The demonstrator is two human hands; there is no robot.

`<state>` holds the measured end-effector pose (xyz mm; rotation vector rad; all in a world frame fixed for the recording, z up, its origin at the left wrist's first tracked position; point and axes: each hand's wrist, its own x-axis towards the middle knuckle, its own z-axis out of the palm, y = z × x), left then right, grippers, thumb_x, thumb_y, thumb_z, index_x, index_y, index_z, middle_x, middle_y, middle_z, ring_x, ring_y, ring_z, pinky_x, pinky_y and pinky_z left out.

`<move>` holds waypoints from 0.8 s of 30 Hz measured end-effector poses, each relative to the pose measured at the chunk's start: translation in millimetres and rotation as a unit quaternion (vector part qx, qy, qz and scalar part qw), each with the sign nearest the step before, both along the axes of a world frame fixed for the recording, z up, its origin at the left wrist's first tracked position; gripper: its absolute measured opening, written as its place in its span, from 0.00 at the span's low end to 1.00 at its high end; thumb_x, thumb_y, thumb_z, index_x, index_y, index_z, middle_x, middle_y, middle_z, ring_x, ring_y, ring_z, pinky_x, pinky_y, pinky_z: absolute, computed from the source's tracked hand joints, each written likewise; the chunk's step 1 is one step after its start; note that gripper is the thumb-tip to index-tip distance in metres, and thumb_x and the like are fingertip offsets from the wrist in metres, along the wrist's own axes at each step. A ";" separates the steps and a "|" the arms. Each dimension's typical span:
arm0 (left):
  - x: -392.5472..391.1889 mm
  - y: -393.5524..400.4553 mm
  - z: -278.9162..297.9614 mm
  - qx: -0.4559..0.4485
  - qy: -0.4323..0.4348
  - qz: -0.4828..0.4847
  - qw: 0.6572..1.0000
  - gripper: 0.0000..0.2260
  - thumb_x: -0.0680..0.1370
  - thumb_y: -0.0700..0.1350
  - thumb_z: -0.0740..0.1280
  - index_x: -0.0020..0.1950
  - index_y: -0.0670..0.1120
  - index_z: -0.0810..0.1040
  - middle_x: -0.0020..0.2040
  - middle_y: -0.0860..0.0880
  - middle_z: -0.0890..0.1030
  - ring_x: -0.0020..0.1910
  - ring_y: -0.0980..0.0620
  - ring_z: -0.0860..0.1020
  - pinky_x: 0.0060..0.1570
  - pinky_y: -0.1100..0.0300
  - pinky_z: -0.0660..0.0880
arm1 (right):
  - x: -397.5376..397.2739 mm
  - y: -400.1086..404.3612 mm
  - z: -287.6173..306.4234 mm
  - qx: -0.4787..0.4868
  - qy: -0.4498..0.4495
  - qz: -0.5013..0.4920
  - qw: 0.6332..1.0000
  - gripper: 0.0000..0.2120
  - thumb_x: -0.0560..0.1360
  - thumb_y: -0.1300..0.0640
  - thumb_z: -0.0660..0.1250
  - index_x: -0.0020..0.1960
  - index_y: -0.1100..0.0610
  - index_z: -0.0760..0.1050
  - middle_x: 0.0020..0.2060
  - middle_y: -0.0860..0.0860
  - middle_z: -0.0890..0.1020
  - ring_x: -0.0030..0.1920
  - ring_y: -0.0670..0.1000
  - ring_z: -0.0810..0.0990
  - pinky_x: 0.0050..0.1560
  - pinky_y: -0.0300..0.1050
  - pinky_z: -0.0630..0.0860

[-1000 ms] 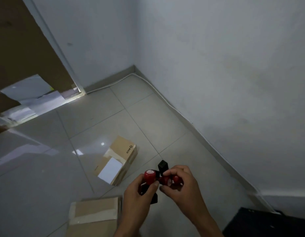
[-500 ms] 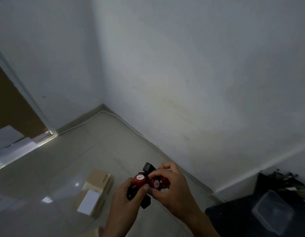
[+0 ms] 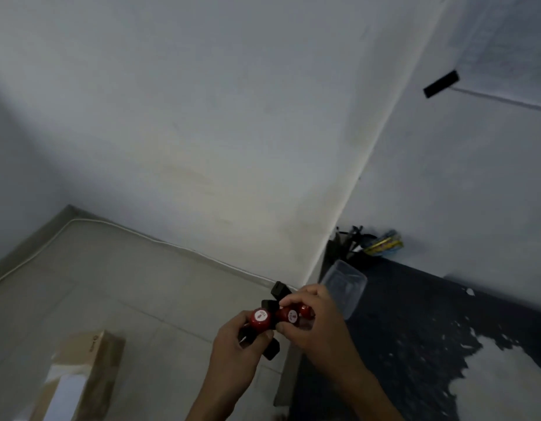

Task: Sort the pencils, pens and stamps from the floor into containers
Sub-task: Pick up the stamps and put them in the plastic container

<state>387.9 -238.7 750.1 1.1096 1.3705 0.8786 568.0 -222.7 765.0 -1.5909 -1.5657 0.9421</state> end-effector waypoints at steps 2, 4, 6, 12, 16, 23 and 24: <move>35.5 2.8 -12.0 -0.002 0.019 -0.014 1.000 0.11 0.77 0.40 0.74 0.55 0.54 0.85 0.52 0.56 0.86 0.54 0.61 0.82 0.53 0.66 0.77 | 42.4 -5.5 -9.4 -0.004 -0.010 -0.033 0.999 0.17 0.66 0.58 0.82 0.51 0.45 0.83 0.55 0.45 0.75 0.55 0.37 0.77 0.52 0.29 0.76; 65.6 8.4 -23.6 0.008 0.051 -0.009 0.999 0.12 0.76 0.42 0.76 0.55 0.57 0.83 0.55 0.59 0.83 0.56 0.66 0.78 0.55 0.64 0.74 | 80.4 -6.6 -21.2 -0.011 -0.021 -0.068 0.997 0.17 0.66 0.57 0.82 0.51 0.44 0.82 0.55 0.45 0.75 0.54 0.36 0.76 0.53 0.26 0.73; 89.6 18.4 -32.2 0.023 0.083 -0.003 0.996 0.12 0.75 0.42 0.77 0.52 0.58 0.82 0.54 0.58 0.81 0.54 0.66 0.76 0.51 0.66 0.71 | 112.4 -1.9 -36.4 -0.009 -0.040 -0.107 0.993 0.18 0.66 0.57 0.83 0.51 0.44 0.82 0.54 0.44 0.75 0.54 0.35 0.75 0.53 0.23 0.70; 154.4 65.3 -60.8 0.035 0.136 -0.038 0.989 0.14 0.75 0.43 0.78 0.52 0.60 0.80 0.54 0.59 0.79 0.52 0.60 0.77 0.46 0.68 0.74 | 194.5 48.9 -94.6 -0.035 -0.071 -0.151 0.985 0.18 0.66 0.60 0.83 0.50 0.47 0.82 0.55 0.46 0.72 0.54 0.41 0.76 0.52 0.29 0.74; 183.7 94.0 -80.6 0.032 0.158 -0.043 0.986 0.11 0.74 0.41 0.78 0.53 0.53 0.82 0.52 0.56 0.81 0.50 0.60 0.79 0.45 0.71 0.75 | 216.8 90.4 -127.6 -0.037 -0.101 -0.124 0.986 0.18 0.67 0.62 0.82 0.53 0.51 0.82 0.56 0.47 0.70 0.52 0.40 0.75 0.55 0.34 0.77; 228.4 130.2 -101.3 -0.018 0.190 -0.023 0.981 0.12 0.75 0.38 0.75 0.47 0.55 0.79 0.47 0.58 0.77 0.46 0.60 0.77 0.44 0.72 0.70 | 238.7 148.8 -170.2 -0.065 -0.137 -0.027 0.988 0.16 0.68 0.60 0.81 0.54 0.56 0.82 0.56 0.47 0.70 0.51 0.42 0.77 0.57 0.35 0.78; 233.2 134.9 -105.5 -0.023 0.196 -0.023 0.980 0.13 0.75 0.37 0.75 0.44 0.55 0.78 0.45 0.59 0.76 0.44 0.61 0.76 0.42 0.72 0.70 | 239.0 154.1 -173.7 -0.075 -0.140 -0.023 0.987 0.16 0.68 0.59 0.81 0.53 0.56 0.82 0.56 0.48 0.70 0.50 0.42 0.76 0.55 0.32 0.76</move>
